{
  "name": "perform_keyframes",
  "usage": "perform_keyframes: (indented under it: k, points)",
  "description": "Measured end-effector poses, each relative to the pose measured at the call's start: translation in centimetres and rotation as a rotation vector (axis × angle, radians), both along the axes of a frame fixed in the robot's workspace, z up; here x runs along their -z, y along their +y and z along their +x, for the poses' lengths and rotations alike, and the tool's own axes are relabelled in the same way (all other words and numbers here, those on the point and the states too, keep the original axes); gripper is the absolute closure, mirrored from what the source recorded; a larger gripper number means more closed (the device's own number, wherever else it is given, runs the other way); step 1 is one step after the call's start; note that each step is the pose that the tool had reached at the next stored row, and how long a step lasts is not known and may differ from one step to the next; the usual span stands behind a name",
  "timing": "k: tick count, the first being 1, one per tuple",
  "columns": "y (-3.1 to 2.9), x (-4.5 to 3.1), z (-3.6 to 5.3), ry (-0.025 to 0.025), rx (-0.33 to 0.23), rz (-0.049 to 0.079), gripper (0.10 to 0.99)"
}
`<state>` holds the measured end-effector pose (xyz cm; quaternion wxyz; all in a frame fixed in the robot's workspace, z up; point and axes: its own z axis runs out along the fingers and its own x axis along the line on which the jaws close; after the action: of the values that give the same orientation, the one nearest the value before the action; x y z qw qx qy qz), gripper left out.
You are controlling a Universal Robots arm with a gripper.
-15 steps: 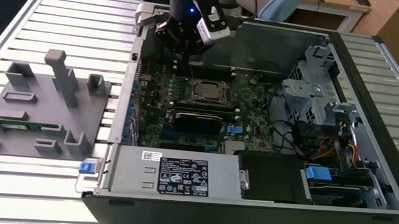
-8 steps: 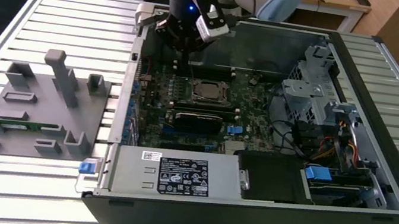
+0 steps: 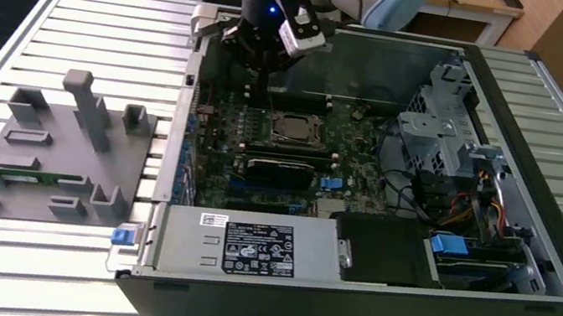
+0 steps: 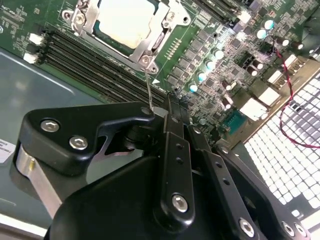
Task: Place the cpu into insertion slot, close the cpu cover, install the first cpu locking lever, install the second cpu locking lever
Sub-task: 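Install the first cpu locking lever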
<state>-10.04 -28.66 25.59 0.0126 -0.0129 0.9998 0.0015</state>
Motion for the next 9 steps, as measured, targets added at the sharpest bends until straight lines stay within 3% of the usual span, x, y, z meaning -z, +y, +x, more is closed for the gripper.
perform_keyframes:
  k: [9]
  points:
    - [0.0, 0.0, 0.61, -0.0001, 0.0, 0.0, 0.98]
